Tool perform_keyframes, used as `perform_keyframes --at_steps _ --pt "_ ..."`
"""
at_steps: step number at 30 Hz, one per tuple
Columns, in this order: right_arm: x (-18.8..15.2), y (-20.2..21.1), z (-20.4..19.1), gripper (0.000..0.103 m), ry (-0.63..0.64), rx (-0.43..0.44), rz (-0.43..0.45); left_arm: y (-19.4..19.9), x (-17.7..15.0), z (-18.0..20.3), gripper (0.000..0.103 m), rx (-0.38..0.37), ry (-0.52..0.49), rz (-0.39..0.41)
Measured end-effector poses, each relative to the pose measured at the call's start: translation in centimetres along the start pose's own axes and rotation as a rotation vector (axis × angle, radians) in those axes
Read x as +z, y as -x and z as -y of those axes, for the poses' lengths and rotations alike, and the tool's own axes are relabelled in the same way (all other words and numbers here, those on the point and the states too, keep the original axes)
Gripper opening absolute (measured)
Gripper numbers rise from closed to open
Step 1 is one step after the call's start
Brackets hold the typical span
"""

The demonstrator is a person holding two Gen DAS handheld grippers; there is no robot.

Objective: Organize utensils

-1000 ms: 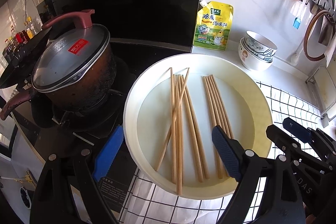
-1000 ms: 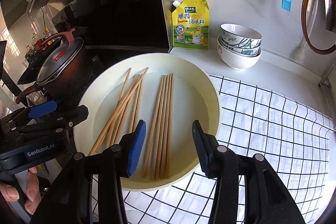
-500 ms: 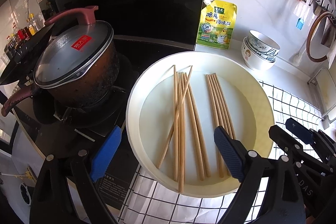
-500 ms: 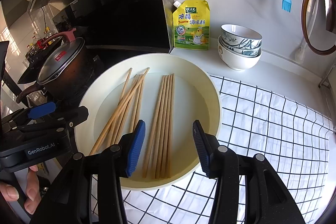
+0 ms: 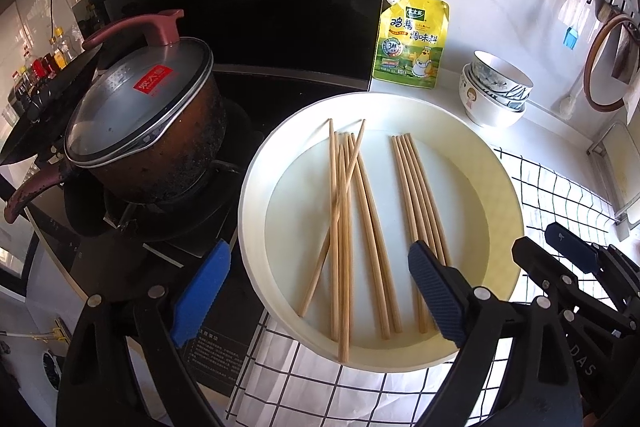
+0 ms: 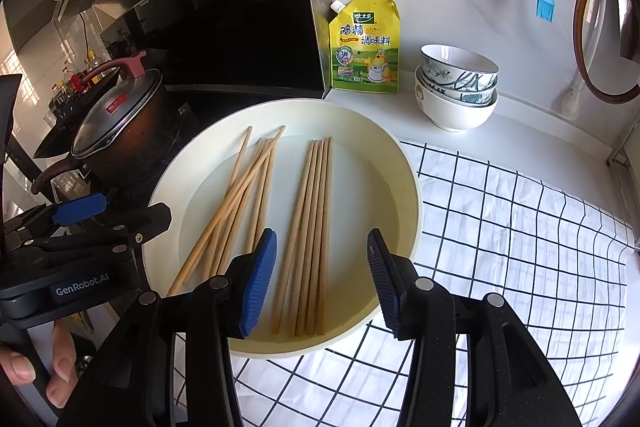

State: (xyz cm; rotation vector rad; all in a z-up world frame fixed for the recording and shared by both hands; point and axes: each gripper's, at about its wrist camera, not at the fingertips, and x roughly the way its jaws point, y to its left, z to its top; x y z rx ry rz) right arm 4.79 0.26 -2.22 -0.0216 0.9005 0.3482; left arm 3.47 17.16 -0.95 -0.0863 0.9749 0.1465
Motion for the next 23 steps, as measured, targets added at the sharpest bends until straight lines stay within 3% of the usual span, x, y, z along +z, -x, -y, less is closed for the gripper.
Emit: perform_keyframes --at_steps 23 --pt "-0.48 0.36 0.07 0.045 -0.002 0.002 0.002 0.43 -0.31 0.50 0.093 -0.003 0.004 -0.009"
